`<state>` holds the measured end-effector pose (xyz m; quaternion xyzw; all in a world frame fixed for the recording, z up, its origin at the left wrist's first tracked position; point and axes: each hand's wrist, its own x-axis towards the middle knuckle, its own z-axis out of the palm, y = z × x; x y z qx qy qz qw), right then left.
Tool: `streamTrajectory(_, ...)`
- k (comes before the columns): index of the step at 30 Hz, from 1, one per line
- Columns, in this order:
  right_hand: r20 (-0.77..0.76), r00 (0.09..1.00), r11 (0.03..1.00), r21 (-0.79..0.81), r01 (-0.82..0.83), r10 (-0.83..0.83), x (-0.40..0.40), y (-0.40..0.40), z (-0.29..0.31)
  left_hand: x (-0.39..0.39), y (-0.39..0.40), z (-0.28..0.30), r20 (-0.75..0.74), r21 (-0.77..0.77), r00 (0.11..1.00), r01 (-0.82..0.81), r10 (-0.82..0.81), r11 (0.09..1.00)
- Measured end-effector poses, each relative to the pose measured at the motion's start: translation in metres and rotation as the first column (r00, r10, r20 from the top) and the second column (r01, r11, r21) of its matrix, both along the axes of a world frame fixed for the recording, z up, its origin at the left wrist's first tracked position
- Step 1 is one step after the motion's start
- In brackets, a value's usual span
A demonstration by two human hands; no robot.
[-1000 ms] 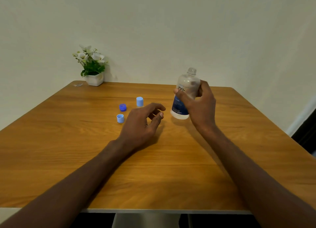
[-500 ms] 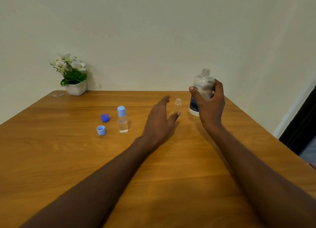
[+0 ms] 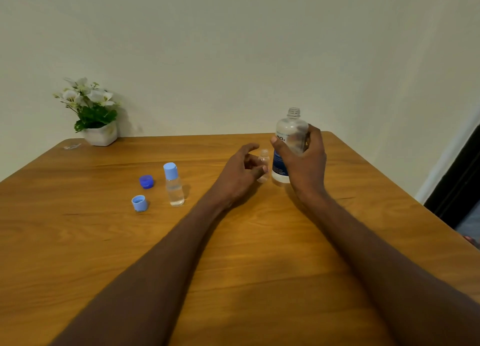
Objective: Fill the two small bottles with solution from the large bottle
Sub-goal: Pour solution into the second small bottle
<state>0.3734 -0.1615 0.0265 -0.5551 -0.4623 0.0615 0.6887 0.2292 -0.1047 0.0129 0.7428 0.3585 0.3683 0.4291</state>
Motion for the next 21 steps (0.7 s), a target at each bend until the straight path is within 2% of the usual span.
streamTrajectory(5, 0.018, 0.997, 0.998, -0.003, -0.069, 0.070, -0.005, -0.006, -0.001, -0.010, -0.010, -0.008, 0.064, 0.007, 0.992, -0.113, 0.112, 0.994)
streamTrajectory(10, 0.038, 0.994, 0.994, -0.021, -0.105, 0.106, -0.006, -0.006, -0.001, -0.029, -0.029, -0.011, 0.147, -0.016, 0.983, -0.105, 0.106, 0.994)
streamTrajectory(14, 0.079, 0.991, 0.993, -0.043, -0.107, 0.110, -0.007, -0.004, -0.002, -0.030, -0.024, -0.010, 0.151, -0.022, 0.976, -0.155, 0.157, 0.988)
streamTrajectory(21, 0.147, 0.983, 0.993, -0.054, -0.107, 0.114, -0.008, -0.003, -0.002, -0.027, -0.016, -0.011, 0.184, -0.098, 0.972, -0.128, 0.144, 0.987)
